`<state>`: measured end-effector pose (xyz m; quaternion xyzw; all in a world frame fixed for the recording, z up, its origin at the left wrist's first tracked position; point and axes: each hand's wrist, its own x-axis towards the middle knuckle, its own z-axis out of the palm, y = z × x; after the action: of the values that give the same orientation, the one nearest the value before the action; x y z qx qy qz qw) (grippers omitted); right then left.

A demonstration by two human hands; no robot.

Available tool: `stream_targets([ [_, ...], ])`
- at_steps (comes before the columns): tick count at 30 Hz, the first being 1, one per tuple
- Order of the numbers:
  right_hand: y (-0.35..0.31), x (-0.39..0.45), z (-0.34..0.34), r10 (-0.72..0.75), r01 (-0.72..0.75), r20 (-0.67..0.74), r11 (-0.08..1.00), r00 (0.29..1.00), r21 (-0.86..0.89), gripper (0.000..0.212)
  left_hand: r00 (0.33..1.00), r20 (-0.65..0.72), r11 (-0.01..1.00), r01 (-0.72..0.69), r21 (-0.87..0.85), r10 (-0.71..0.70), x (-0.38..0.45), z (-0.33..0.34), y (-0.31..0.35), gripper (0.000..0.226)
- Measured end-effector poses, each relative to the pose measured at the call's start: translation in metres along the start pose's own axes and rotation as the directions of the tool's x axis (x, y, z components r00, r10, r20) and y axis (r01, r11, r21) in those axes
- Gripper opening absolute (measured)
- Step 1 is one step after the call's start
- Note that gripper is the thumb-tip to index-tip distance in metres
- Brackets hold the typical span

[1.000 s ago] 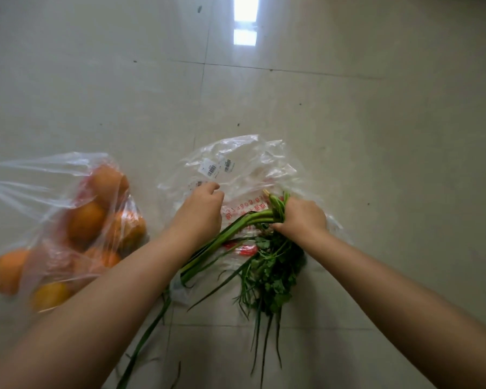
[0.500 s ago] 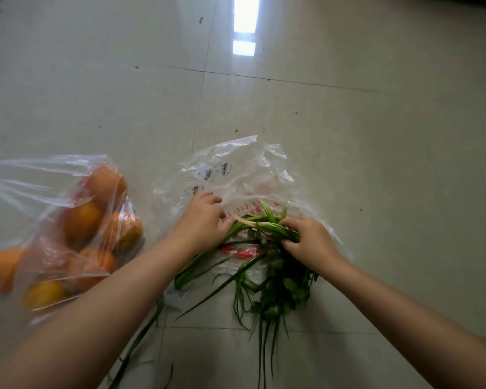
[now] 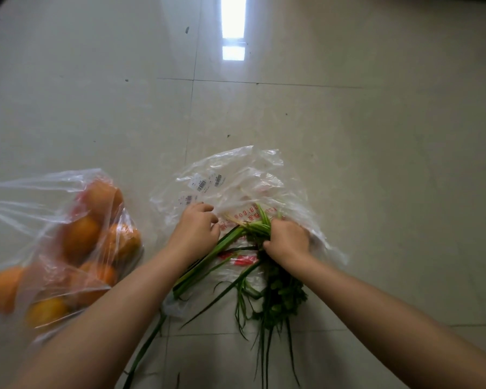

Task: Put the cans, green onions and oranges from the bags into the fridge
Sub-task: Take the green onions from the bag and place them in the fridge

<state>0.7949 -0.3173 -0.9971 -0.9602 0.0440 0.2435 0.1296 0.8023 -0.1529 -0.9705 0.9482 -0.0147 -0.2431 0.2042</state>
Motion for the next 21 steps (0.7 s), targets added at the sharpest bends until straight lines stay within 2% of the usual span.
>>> stream_targets([
  [1,0.001,-0.002,-0.003,-0.012,0.011,0.018,0.999,1.0,0.043,0.016,0.999,0.039,1.0,-0.005,0.004,0.004,0.0,-0.001,0.0,0.034],
  [4,0.01,-0.013,-0.02,-0.13,0.126,0.068,0.99,0.989,0.063,0.02,0.985,0.169,0.999,-0.024,0.023,0.019,0.002,-0.007,-0.003,0.037],
  [6,0.019,-0.022,-0.032,-0.198,0.189,0.117,0.978,0.973,0.089,0.013,0.98,0.198,1.0,-0.022,-0.004,0.022,0.003,-0.012,-0.006,0.04],
  [7,0.023,-0.026,-0.036,-0.214,0.196,0.144,0.972,0.966,0.13,0.007,0.98,0.197,0.998,-0.014,-0.06,0.026,0.003,-0.014,-0.007,0.042],
  [9,0.027,-0.033,-0.043,-0.199,0.152,0.17,0.955,0.965,0.255,0.011,0.982,0.184,0.966,0.015,-0.257,0.034,-0.003,-0.018,-0.008,0.046],
  [12,0.023,-0.038,-0.048,-0.226,0.132,0.188,0.902,0.956,0.412,0.019,0.993,0.112,0.824,0.027,-0.567,0.045,-0.015,-0.021,-0.009,0.067],
  [13,0.021,-0.039,-0.049,-0.248,0.14,0.199,0.888,0.948,0.438,0.016,0.995,0.079,0.796,0.004,-0.605,0.056,-0.019,-0.02,-0.008,0.077],
  [14,0.019,-0.04,-0.05,-0.268,0.152,0.204,0.879,0.942,0.452,0.01,0.997,0.045,0.785,-0.021,-0.619,0.062,-0.022,-0.019,-0.007,0.077],
  [17,0.018,-0.038,-0.047,-0.273,0.141,0.24,0.879,0.932,0.455,0.015,0.999,-0.038,0.799,-0.004,-0.601,-0.023,-0.024,-0.015,-0.006,0.039],
  [18,0.019,-0.039,-0.047,-0.244,0.116,0.247,0.89,0.938,0.441,0.01,0.997,-0.059,0.817,0.008,-0.577,-0.052,-0.024,-0.013,-0.006,0.035],
  [21,0.027,-0.036,-0.045,-0.112,-0.008,0.245,0.897,0.963,0.441,0.01,0.99,-0.117,0.862,0.01,-0.507,-0.081,-0.022,-0.011,-0.009,0.03],
])
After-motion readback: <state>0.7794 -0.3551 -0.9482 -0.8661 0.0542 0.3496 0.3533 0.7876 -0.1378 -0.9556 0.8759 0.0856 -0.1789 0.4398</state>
